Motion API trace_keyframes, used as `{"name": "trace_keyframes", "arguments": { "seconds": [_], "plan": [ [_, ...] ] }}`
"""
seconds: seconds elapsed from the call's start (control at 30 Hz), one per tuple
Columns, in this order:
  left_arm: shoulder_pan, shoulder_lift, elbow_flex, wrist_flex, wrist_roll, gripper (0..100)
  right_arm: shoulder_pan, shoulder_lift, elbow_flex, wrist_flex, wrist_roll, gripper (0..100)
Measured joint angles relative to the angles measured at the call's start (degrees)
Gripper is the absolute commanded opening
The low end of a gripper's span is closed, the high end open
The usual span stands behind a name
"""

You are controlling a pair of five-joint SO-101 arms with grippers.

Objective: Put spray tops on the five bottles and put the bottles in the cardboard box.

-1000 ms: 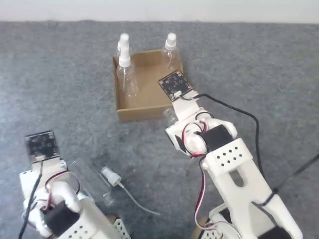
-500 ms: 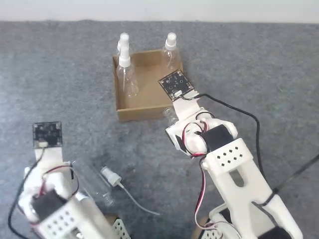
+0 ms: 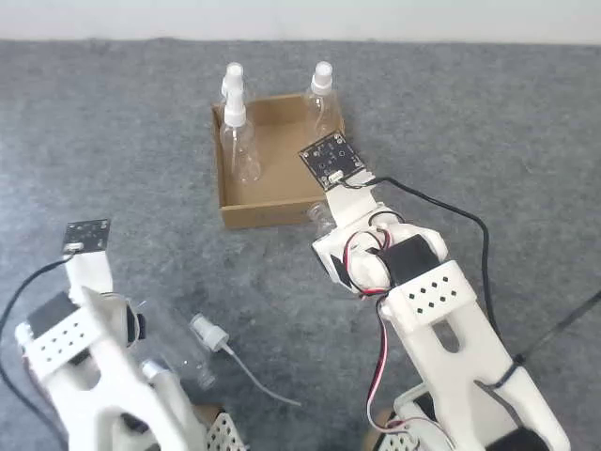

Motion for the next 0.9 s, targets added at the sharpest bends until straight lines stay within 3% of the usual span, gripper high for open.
{"name": "trace_keyframes", "arguments": {
  "seconds": [0.4,0.67,0.9],
  "plan": [
    [2.11,10.81,-2.99,-1.49,-3.08,13,0.00,0.00,0.00,0.00,0.00,7.6],
    [9.85,27.43,-9.32,-1.67,-3.08,13,0.00,0.00,0.00,0.00,0.00,7.6],
    [17.76,27.69,-10.99,-1.76,-0.44,13,0.00,0.00,0.00,0.00,0.00,7.6]
  ]
}}
